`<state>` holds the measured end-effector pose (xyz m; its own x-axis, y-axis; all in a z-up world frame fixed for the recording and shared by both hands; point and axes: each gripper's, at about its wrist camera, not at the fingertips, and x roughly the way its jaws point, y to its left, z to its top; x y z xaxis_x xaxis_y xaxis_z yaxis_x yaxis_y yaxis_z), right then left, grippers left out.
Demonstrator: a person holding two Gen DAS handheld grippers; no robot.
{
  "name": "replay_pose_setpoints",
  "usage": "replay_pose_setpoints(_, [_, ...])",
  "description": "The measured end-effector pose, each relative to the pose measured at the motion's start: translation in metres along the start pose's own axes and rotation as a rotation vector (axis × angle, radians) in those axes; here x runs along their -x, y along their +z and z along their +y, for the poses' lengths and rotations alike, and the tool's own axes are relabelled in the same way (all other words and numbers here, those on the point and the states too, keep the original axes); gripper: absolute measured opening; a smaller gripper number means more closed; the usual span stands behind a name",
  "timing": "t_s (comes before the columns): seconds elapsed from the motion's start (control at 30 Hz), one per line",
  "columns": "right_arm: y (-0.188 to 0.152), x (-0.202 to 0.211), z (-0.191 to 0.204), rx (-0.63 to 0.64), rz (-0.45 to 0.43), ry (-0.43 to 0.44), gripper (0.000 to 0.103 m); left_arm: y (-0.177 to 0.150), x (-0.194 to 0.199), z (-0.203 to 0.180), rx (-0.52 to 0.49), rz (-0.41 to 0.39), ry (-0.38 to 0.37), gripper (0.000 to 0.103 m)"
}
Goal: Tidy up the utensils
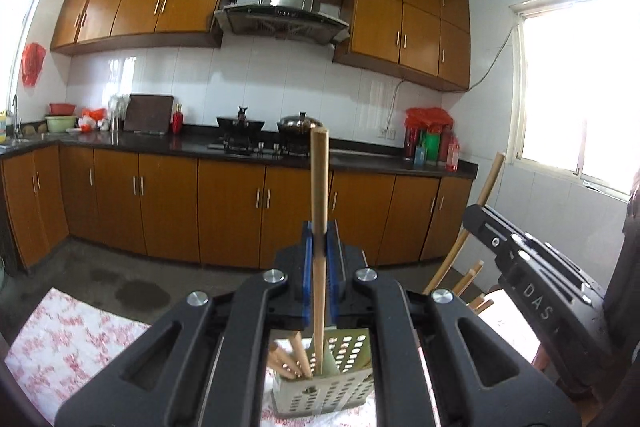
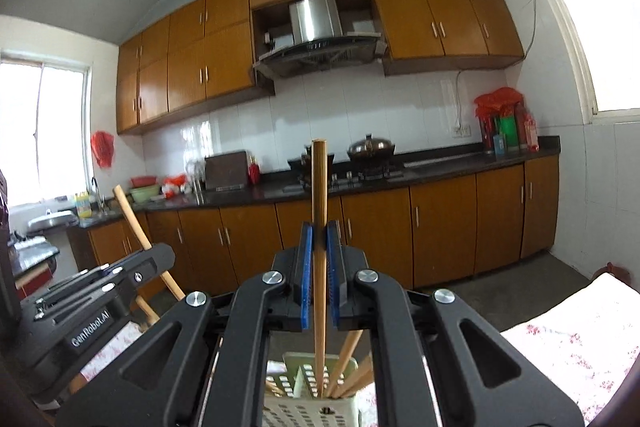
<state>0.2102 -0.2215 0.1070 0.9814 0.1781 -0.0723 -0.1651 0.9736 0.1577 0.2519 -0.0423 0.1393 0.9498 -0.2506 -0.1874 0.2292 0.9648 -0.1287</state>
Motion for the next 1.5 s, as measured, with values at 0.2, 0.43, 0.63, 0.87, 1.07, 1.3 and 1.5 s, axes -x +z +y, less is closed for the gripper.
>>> replay_pose_setpoints(0.2, [-0.004, 0.004, -0.005, -0.014, 0.05, 0.017, 0.011, -0.005, 0.005, 0.009, 0.014, 0.011, 0.0, 0.018])
replay_pose_setpoints(0.43, [0.01, 0.036, -0.009, 0.024, 0.024, -0.007, 0.053, -0.002, 0.039, 0.02, 0.025, 0.003, 0.018, 0.046])
replay_pose_setpoints(0.63, [0.004, 0.079, -0.015, 0.065, 0.054, -0.03, 0.094, -0.018, 0.093, 0.033, 0.01, 0.026, 0.022, 0.09])
replay_pose_setpoints(0.87, [-0.026, 0.122, -0.009, 0.116, 0.116, -0.099, 0.101, -0.057, 0.157, 0.033, -0.025, 0.021, 0.058, 0.099])
replay_pose_setpoints(1.07, [-0.058, 0.141, 0.006, 0.12, 0.214, -0.094, 0.101, -0.1, 0.189, 0.022, -0.062, 0.048, 0.113, 0.099])
replay_pose_setpoints(1.3, [-0.091, 0.161, 0.023, 0.161, 0.237, -0.111, 0.101, -0.133, 0.208, 0.004, -0.177, 0.059, 0.217, 0.099])
replay_pose_setpoints(1.5, [-0.113, 0.174, 0.026, 0.139, 0.263, -0.119, 0.101, -0.15, 0.209, 0.007, -0.131, 0.112, 0.207, 0.099])
